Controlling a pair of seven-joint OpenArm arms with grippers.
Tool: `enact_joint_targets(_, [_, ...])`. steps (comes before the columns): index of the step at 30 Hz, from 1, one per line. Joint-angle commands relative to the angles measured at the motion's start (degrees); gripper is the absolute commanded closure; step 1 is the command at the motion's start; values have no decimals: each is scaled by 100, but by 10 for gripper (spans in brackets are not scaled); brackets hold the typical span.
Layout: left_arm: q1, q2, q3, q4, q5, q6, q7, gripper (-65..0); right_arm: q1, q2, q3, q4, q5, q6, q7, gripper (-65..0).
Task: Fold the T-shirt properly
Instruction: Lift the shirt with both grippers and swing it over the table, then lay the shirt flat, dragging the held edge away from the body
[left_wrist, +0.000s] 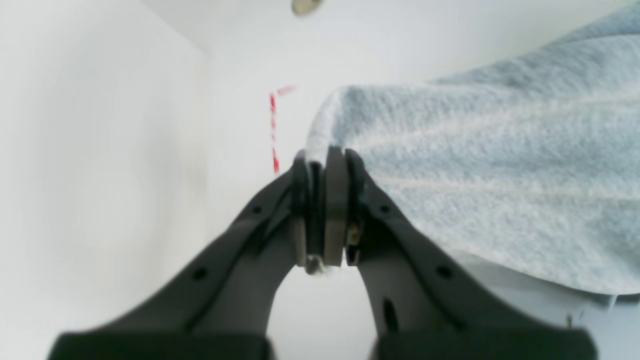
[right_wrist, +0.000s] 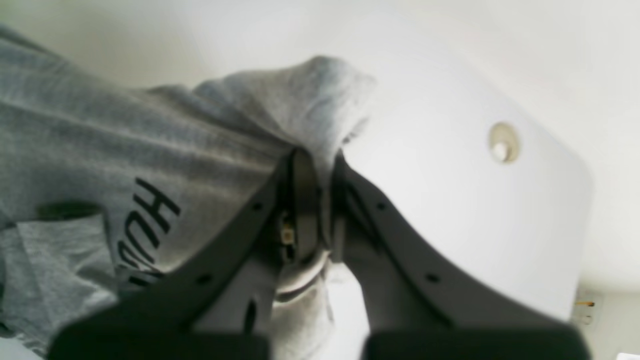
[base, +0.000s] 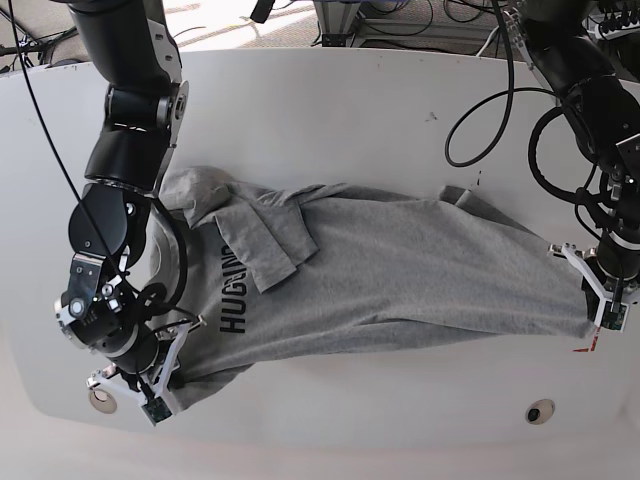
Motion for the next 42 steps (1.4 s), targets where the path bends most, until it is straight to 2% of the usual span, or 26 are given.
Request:
enact_joint_targets(1, [-434,-95,0,96,64,55,-57,0,780,231,13,108,56,-7,-80,0])
enact_joint_targets(7, [-1788,-95,308,70,442,336,541,0,2107,539,5,-164,20,-7,-537,0])
enact_joint_targets(11, [-2579,-113,334,61,486,336,567,0,2933,600,-48,-182,29,-7,-888,0])
enact_joint_targets(14, [-3221,-121,449,61,486,336,576,0,3514,706,-408,-138,29,-7,-1170,0])
enact_joint_targets(18, [-3440,-367,739,61,486,336,576,0,3927,811,-540,-129,64,-7,-1644,0])
enact_joint_targets(21, [-3414,-420,809,61,477,319,576,0,3883,873,-532,64,56,-7,-1724,0])
enact_joint_targets(26, [-2860,-420,818,96,442,292,576,0,2933,978,-470,627,56,-7,-1750,0])
enact_joint_targets(33, [-1726,-394,800,228,442,292,558,0,1043,917,154,1743,64,-7,-1750,0])
enact_joint_targets(39, [-443,-359,616,289,424,292,550,0,-495,548,708,2253,64,-7,-1750,0])
enact_joint_targets(42, [155,-104,141,289,416,275,541,0,-1146,398,875,2359,64,-7,-1750,0])
